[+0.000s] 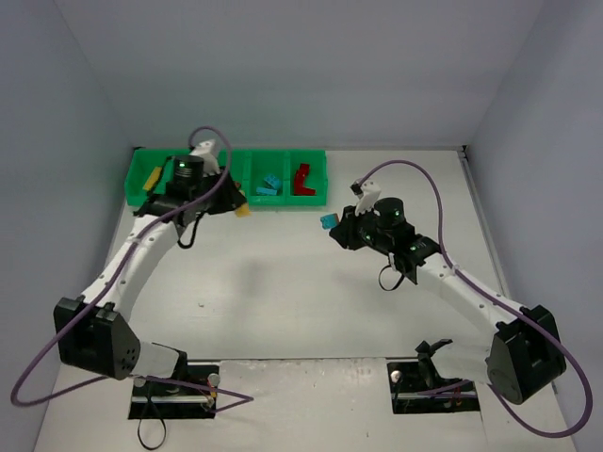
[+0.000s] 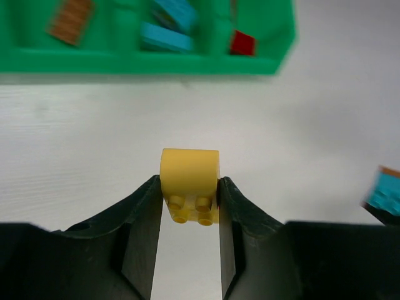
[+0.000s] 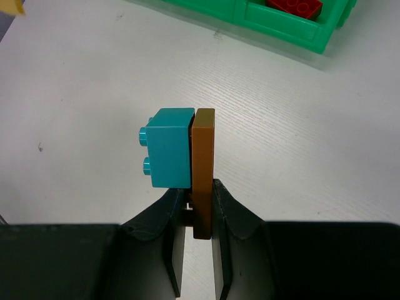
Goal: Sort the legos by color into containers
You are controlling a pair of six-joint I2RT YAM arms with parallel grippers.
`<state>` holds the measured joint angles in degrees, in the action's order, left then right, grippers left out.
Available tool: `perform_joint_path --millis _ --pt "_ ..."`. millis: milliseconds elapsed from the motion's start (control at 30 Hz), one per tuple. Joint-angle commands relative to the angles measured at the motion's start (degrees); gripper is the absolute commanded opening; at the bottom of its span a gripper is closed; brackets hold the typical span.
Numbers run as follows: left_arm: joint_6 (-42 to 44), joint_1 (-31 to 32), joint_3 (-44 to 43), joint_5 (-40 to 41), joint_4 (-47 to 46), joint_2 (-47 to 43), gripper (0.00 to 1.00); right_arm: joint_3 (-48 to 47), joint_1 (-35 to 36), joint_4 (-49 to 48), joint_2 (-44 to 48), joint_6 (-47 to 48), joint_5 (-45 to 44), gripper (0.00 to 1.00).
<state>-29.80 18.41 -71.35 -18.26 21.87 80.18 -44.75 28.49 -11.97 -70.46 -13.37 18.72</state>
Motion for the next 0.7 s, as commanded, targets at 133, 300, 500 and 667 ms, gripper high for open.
perform_joint_path --millis 133,300,500,667 --pt "19.2 -15.9 -4.9 17.7 -1.4 -2.9 0.0 -1.5 -0.2 -0.9 3.7 1.1 -0.5 0.0" --pt "25.2 -25.9 -12.6 18.9 -5.0 5.6 0.0 -1.6 -0.2 0.2 4.0 1.1 1.0 0.0" --pt "29.7 -28.9 -24.5 19.4 -6.0 19.9 0.0 -1.2 -0.2 0.5 3.9 1.4 2.0 0.0" --pt "35.0 -29.8 -37.2 20.9 -4.5 32.5 0.0 -1.0 -0.2 2.2 3.7 0.9 2.0 0.0"
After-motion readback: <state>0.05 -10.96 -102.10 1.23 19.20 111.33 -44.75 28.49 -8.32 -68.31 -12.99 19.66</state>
